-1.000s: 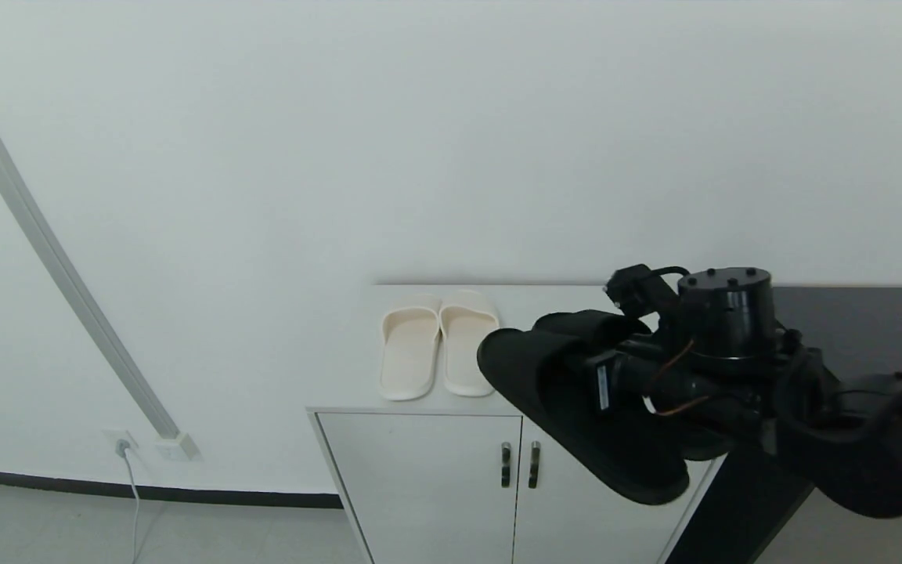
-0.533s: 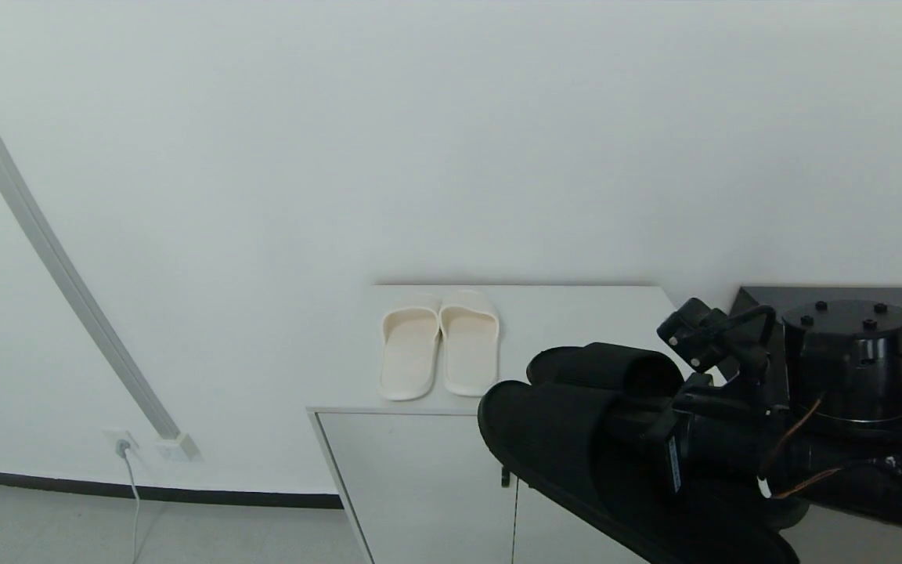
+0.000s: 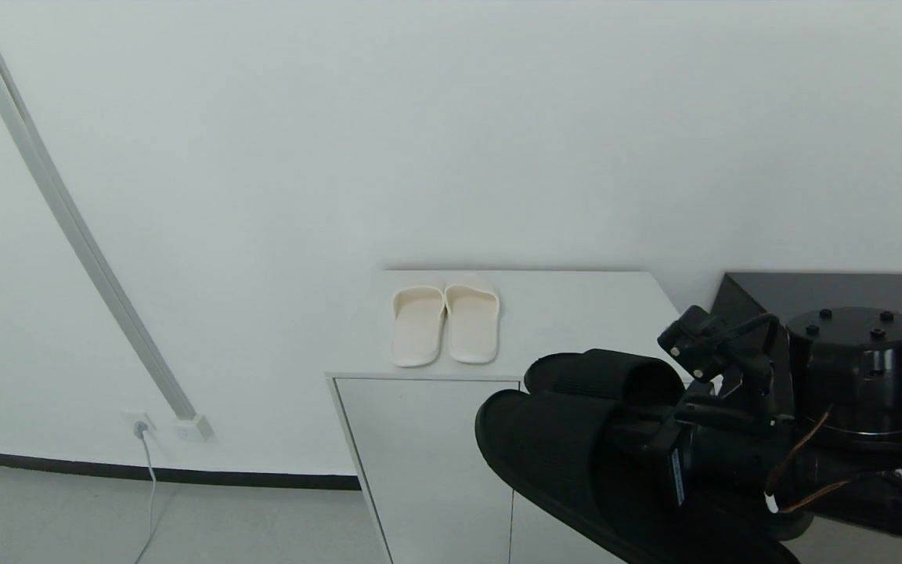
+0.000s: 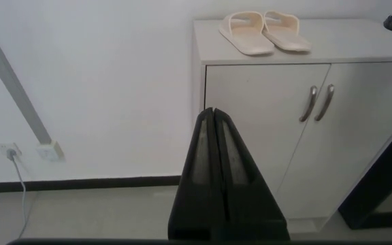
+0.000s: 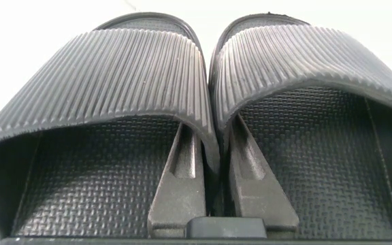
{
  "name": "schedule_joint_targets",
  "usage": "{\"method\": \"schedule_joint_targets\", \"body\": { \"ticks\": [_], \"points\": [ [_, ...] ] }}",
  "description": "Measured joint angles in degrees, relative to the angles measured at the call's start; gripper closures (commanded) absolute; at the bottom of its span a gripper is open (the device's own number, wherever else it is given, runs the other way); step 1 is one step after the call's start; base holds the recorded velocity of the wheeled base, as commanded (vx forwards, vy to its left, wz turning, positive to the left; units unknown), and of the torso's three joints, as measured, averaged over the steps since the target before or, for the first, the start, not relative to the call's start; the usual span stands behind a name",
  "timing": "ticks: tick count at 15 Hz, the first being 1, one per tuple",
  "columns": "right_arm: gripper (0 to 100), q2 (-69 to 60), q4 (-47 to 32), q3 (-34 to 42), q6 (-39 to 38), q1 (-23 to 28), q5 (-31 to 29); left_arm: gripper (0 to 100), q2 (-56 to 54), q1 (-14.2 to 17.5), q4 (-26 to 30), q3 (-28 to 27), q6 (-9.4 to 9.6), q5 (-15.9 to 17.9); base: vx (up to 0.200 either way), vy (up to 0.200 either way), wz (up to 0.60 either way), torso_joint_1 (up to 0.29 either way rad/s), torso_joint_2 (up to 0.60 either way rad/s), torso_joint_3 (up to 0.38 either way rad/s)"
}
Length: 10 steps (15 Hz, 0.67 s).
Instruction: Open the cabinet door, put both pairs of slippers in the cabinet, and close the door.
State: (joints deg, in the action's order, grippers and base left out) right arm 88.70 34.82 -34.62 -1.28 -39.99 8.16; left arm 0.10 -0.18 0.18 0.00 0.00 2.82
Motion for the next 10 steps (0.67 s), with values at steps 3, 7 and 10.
{"method": "schedule_joint_targets", "body": {
  "ticks": [3, 7, 10],
  "points": [
    [100, -0.04, 0.02, 0.09, -0.02, -0.11, 0.02, 100, 0.00, 0.05, 0.00, 0.00, 0.00, 0.00, 0.000, 0.000, 0.00, 0.000, 0.00, 0.000],
    [100, 0.00, 0.02, 0.52, 0.09, -0.28, -0.09, 100, 0.00, 0.05, -0.02, 0.00, 0.00, 0.00, 0.000, 0.000, 0.00, 0.000, 0.00, 0.000],
    [100, 0.05, 0.05, 0.69, 0.06, -0.48, -0.20, 100, 0.00, 0.05, 0.00, 0.00, 0.00, -0.02, 0.000, 0.000, 0.00, 0.000, 0.00, 0.000]
  ]
}}
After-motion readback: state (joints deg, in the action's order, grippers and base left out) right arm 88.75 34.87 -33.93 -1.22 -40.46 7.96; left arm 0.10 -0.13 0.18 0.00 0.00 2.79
